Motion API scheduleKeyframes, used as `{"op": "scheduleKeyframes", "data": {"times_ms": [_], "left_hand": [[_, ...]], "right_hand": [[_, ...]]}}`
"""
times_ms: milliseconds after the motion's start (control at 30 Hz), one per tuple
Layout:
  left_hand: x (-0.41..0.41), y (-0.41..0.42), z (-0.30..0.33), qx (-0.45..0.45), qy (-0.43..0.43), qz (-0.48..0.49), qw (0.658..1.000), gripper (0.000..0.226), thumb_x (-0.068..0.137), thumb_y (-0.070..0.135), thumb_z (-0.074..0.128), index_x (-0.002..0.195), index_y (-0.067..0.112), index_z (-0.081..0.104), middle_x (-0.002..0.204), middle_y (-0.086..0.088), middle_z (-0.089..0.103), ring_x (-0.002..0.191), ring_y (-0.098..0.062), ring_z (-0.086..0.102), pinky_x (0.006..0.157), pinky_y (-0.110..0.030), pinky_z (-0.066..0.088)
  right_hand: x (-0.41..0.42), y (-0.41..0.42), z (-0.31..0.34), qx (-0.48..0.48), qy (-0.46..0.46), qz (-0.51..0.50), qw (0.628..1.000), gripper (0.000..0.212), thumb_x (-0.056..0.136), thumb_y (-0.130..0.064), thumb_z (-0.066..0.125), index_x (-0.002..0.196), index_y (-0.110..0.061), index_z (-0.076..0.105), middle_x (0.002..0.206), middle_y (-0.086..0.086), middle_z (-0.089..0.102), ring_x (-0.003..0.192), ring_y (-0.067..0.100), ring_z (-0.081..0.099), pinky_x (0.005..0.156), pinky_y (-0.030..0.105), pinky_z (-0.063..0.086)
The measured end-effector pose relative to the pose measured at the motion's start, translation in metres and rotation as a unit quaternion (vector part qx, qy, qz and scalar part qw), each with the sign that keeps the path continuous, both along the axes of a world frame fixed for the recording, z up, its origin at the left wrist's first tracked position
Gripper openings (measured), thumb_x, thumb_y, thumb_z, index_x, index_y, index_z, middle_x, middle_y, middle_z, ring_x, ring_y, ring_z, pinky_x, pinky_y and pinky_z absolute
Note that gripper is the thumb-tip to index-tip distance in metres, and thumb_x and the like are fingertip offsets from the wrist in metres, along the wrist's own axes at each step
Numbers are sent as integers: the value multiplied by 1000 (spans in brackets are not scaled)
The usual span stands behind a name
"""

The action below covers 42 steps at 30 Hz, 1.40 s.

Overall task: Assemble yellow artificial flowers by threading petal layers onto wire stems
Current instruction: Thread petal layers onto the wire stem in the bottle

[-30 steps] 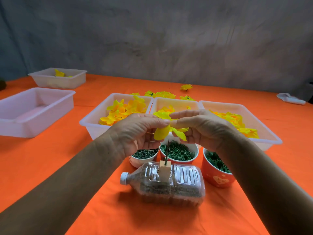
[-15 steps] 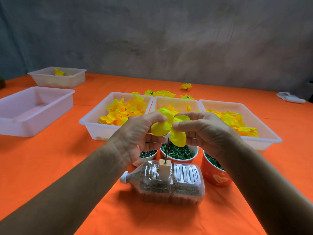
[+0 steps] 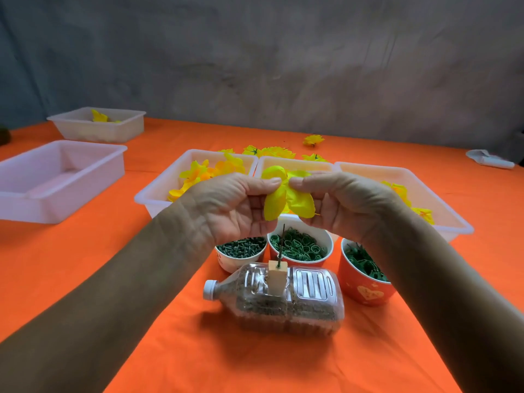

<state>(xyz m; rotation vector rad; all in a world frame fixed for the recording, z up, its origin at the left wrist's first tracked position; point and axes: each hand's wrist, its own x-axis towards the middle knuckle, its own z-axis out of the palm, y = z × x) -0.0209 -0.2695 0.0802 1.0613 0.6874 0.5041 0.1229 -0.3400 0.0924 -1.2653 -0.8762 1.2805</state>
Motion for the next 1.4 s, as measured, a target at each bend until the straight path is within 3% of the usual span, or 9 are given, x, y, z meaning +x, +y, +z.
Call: {"op": "scheduleKeyframes", "data": {"times_ms": [200, 400, 500, 633, 867, 1033, 1300, 1400], "left_hand": [[-1, -4, -21, 20, 44, 5, 999, 8, 86, 15, 60, 78, 15, 63, 54, 0, 65, 45, -10, 62, 42, -19, 47], [1, -4, -27, 33, 60, 12, 998, 9, 85, 14, 62, 75, 14, 64, 53, 0, 63, 42, -9, 58, 41, -19, 47], [1, -5, -31, 30, 63, 9, 998, 7, 84, 14, 63, 77, 14, 65, 52, 1, 63, 42, -8, 58, 40, -19, 47], [1, -6, -38, 26, 66, 5, 998, 4, 84, 14, 64, 80, 14, 65, 53, 0, 62, 43, -9, 57, 42, -19, 48], [4, 1, -48, 7, 50, -11, 999, 2, 83, 13, 64, 81, 14, 65, 55, 0, 63, 45, -10, 58, 44, -21, 50], [-3, 10, -56, 1, 8, -98, 995, 10, 74, 17, 71, 67, 18, 77, 63, -1, 70, 56, -13, 68, 51, -23, 52], [-5, 17, -62, 20, -26, -129, 991, 8, 71, 18, 72, 73, 24, 78, 68, 1, 72, 62, -11, 70, 54, -23, 54], [-5, 17, -62, 30, -33, -144, 989, 8, 67, 21, 75, 74, 24, 78, 68, 2, 72, 63, -11, 70, 55, -23, 54]], "right_hand": [[2, -4, -19, -29, -7, -12, 1000, 15, 77, -5, 65, 91, -11, 64, 65, 4, 70, 52, 12, 66, 48, 18, 51], [3, -6, -26, -42, -22, -24, 999, 30, 66, -5, 70, 95, -8, 63, 66, 6, 70, 53, 13, 66, 45, 19, 50], [4, -7, -31, -48, -30, -22, 998, 46, 54, -10, 72, 100, -7, 64, 74, 9, 71, 57, 16, 67, 52, 23, 54], [3, -7, -38, -63, -18, -25, 998, 27, 72, -2, 69, 98, -7, 64, 75, 11, 70, 58, 18, 67, 58, 26, 53], [2, -7, -40, -83, 13, -28, 996, 16, 78, -1, 64, 92, -7, 62, 60, 6, 68, 45, 13, 63, 41, 19, 47], [2, -6, -41, -85, 24, -23, 996, 13, 80, -1, 62, 90, -8, 61, 60, 6, 68, 45, 13, 63, 41, 19, 48], [2, -5, -45, -80, 45, -12, 996, 18, 78, 2, 62, 92, -9, 61, 70, 10, 71, 52, 19, 67, 51, 28, 55], [1, -6, -46, -71, 43, -10, 997, 21, 73, 3, 65, 92, -8, 62, 70, 11, 71, 49, 17, 65, 47, 24, 55]]}}
